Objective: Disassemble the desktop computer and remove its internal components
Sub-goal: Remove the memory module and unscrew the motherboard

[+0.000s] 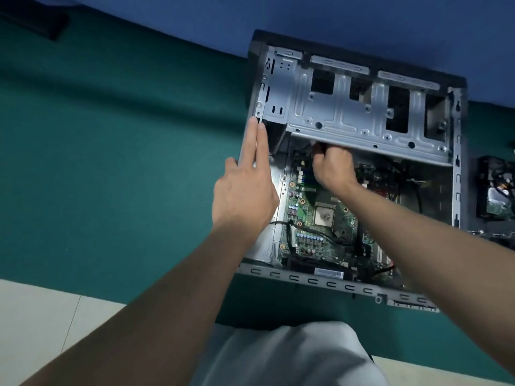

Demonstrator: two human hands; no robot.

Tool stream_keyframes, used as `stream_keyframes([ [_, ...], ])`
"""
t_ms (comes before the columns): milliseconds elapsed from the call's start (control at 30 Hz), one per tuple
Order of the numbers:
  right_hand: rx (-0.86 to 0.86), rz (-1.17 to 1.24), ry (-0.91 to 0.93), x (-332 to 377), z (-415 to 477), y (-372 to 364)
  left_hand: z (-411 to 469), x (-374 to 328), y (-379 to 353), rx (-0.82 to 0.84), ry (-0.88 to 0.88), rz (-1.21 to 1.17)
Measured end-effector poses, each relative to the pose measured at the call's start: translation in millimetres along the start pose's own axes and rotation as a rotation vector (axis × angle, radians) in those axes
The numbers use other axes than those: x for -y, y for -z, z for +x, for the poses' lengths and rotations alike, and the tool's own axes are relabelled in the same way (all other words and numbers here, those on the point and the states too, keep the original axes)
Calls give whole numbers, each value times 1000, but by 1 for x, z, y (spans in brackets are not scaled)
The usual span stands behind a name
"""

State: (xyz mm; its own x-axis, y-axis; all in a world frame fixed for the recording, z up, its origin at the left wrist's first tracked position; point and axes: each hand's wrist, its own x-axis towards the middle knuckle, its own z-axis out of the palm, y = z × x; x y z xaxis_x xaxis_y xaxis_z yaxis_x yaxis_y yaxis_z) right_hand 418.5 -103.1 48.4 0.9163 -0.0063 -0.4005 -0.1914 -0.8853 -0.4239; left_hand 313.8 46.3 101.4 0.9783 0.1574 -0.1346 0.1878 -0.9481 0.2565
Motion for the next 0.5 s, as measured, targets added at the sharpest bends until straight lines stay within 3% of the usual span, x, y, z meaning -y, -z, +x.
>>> stream_keyframes([
  [500,143,-191,-2,6,14,-2,0,0,-4,-43,4,19],
])
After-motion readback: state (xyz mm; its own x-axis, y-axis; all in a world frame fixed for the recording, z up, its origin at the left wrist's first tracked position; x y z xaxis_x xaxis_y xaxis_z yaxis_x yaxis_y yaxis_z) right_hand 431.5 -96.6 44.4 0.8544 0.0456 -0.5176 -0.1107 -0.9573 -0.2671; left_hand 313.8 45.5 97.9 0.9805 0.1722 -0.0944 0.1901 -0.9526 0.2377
